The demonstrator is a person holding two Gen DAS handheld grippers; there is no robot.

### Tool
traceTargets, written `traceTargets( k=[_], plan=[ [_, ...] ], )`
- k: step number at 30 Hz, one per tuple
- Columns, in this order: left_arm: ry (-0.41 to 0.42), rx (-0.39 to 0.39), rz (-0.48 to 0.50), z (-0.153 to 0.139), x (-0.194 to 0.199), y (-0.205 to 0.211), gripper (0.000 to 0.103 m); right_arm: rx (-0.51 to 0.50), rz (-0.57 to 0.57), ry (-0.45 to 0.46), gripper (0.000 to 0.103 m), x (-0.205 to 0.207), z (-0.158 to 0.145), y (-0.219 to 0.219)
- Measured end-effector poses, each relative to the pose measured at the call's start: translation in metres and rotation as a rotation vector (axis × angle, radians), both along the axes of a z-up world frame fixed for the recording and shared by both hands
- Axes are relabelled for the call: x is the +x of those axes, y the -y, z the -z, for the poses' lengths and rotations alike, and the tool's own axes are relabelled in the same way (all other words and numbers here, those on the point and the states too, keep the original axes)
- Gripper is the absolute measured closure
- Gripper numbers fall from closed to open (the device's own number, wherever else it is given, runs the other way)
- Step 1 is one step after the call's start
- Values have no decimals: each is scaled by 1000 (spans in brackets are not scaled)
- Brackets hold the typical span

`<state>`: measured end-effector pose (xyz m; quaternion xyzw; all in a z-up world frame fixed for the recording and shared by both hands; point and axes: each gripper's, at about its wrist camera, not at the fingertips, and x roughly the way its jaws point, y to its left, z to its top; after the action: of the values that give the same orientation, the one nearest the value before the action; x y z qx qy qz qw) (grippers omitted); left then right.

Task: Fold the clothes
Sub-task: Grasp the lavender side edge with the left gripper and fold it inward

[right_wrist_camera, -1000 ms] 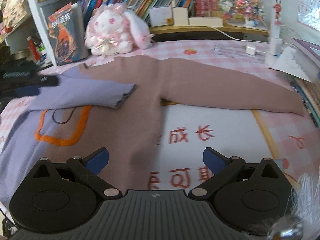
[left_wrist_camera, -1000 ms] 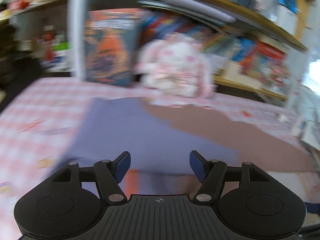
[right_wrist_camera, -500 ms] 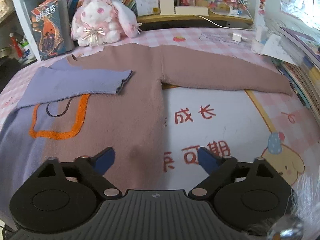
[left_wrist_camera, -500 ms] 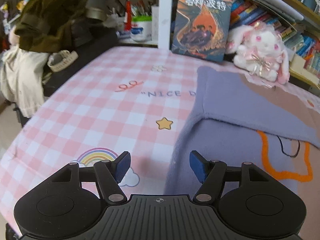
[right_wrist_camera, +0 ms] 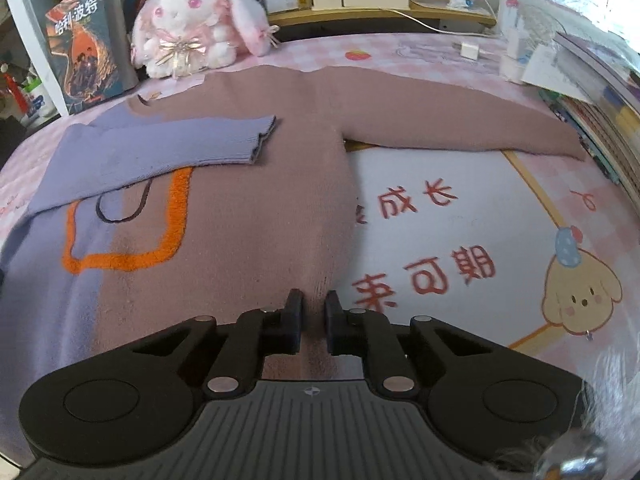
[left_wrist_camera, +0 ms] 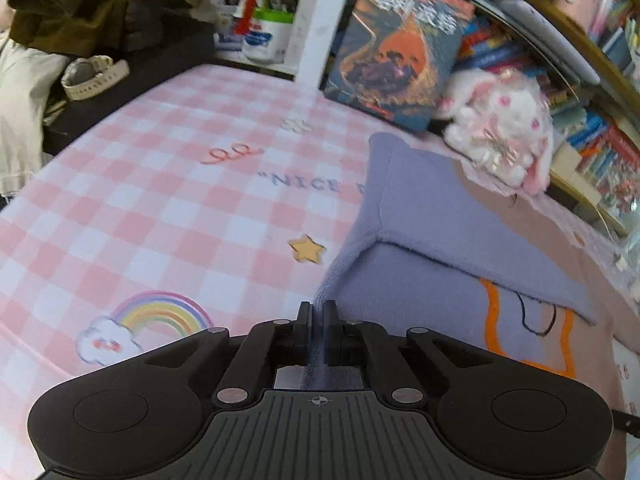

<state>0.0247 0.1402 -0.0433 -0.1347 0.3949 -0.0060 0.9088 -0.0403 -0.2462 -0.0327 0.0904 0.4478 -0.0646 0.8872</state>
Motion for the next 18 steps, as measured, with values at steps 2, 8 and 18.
traceTargets(
  k=[2,8,18],
  plan=[
    [6,10,-14,-2,1,-8,100,7,-19,1,93,5,0,-7],
    [-8,10,-44,5,1,-27,99,-12,-90,2,93,16,-2,-30],
    [-10,-1,-34,10,2,-29,98,-8,-77,0,93,15,-2,-29]
  ],
)
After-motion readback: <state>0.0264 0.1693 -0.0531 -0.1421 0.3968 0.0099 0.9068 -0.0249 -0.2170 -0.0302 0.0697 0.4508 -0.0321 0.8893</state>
